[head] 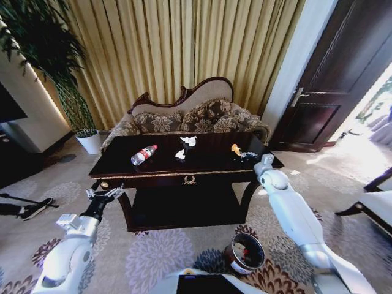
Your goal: Move to the front of the table and place the trash on the table into the trash bin.
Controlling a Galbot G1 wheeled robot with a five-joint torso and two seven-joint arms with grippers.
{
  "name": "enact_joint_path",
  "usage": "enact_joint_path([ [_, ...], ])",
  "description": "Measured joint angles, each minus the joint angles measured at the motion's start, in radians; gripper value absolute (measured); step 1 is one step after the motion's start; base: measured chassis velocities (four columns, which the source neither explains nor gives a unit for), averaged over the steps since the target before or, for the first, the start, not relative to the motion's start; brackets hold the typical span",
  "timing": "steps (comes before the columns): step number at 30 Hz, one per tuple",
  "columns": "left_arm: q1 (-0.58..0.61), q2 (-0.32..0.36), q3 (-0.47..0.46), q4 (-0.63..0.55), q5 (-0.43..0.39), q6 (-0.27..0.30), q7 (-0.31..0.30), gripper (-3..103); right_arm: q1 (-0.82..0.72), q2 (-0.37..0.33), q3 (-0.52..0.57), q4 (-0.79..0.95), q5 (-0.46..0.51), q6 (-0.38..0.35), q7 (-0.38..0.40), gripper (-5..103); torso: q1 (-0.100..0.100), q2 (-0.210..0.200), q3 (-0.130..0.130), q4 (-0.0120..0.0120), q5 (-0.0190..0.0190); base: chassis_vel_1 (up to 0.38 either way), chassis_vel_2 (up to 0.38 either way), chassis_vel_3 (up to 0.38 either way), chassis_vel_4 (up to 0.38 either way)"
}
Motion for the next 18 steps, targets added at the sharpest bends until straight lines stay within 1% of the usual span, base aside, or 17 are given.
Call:
enact_joint_path([
  [9,0.000,0.000,0.003,-0.002,0.003,0.000,0.000,100,-0.038,-0.001,0.044,0.053,0.010,0.001,0.000,0,0.000,0.000,0.000,0.0000,0.0002,0.000,0.000,0.000,0.000],
  [18,-0.001,-0.003,0.005,0.000,0.004,-0.001,0.000,100,-0.059,-0.002,0.064,0.070,0.011,0.000,0.000,0,0.000,0.000,0.000,0.0000,0.0002,0.000,0.000,0.000,0.000],
])
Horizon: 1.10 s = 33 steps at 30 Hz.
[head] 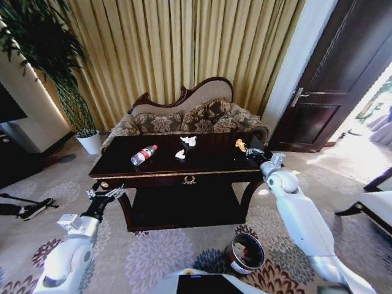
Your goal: Move to the front of the table and place the trash on the table into the trash bin.
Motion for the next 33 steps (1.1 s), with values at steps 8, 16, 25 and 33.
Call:
enact_joint_path([
  [8,-0.003,0.002,0.004,0.001,0.005,0.000,0.000,100,-0.013,0.004,0.011,0.002,-0.001,0.004,0.000,0,0.000,0.000,0.000,0.0000,0.0000,0.044,-0.039,-0.047,0.048],
  [16,-0.008,0.002,0.003,0.005,0.003,0.000,0.000,100,-0.018,0.007,0.012,0.004,-0.002,0.005,0.000,0,0.000,0.000,0.000,-0.0001,0.0000,0.141,-0.139,-0.153,0.137],
  [25,-0.008,-0.009,0.015,0.016,0.016,-0.003,0.000,100,-0.030,0.009,0.015,0.005,-0.005,0.007,0.000,0,0.000,0.000,0.000,0.0000,0.0000,0.125,-0.126,-0.133,0.136],
  [33,-0.011,-0.007,0.017,0.017,0.016,-0.004,0.001,100,-0.041,0.012,0.026,0.001,-0.005,0.010,0.000,0,0.000,0.000,0.000,-0.0001,0.0001,0.088,-0.098,-0.084,0.096],
])
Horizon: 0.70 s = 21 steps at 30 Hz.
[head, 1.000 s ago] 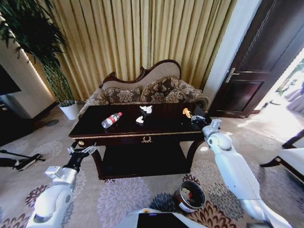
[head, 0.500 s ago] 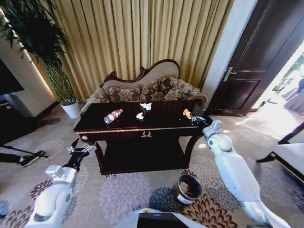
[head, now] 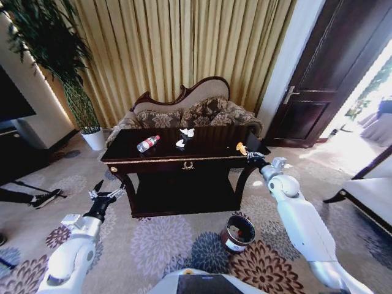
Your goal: Move to the front of the table and place the trash on the table into the trash bin.
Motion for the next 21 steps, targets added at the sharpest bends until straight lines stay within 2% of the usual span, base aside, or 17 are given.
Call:
enact_joint_path([
  [21,0.000,-0.003,0.014,0.005,0.012,-0.005,0.006,100,-0.031,0.017,0.014,-0.007,-0.006,0.035,0.000,0,0.000,0.000,0.000,-0.0001,-0.0001,0.102,-0.109,-0.101,0.109],
])
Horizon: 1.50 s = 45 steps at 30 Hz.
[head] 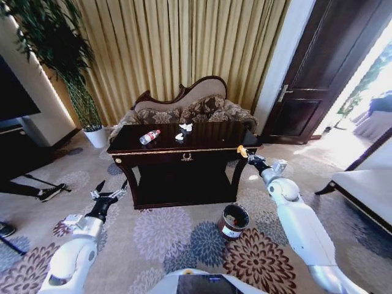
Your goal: Move to the front of the table and place the trash on the table into the trash bin.
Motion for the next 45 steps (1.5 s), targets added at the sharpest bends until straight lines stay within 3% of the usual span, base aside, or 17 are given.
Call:
enact_joint_path([
  [11,-0.001,-0.007,0.013,0.000,0.013,0.000,-0.001,100,-0.030,0.034,-0.001,-0.064,-0.022,0.023,0.000,0,0.000,0.000,0.000,0.0001,-0.0002,0.012,-0.013,-0.016,0.020],
  [24,-0.011,-0.009,0.041,0.014,0.020,0.000,-0.003,100,-0.045,0.100,0.025,-0.416,-0.248,0.174,0.000,0,0.000,0.000,0.000,0.0000,0.0001,0.000,0.000,0.000,0.000],
  [32,-0.018,-0.015,0.064,0.021,0.033,-0.001,-0.003,100,-0.058,0.136,0.038,-0.480,-0.275,0.139,0.000,0,0.000,0.000,0.000,0.0001,-0.0001,0.000,0.000,0.000,0.000],
  [37,-0.012,-0.018,0.070,0.022,0.038,-0.008,-0.003,100,-0.064,0.192,0.064,-0.497,-0.399,0.107,0.000,0,0.000,0.000,0.000,0.0003,0.0001,0.000,0.000,0.000,0.000],
  [45,0.002,-0.021,0.056,0.020,0.038,-0.020,0.003,100,-0.063,0.218,0.080,-0.484,-0.471,0.103,0.000,0,0.000,0.000,0.000,0.0002,-0.0002,0.000,0.000,0.000,0.000],
])
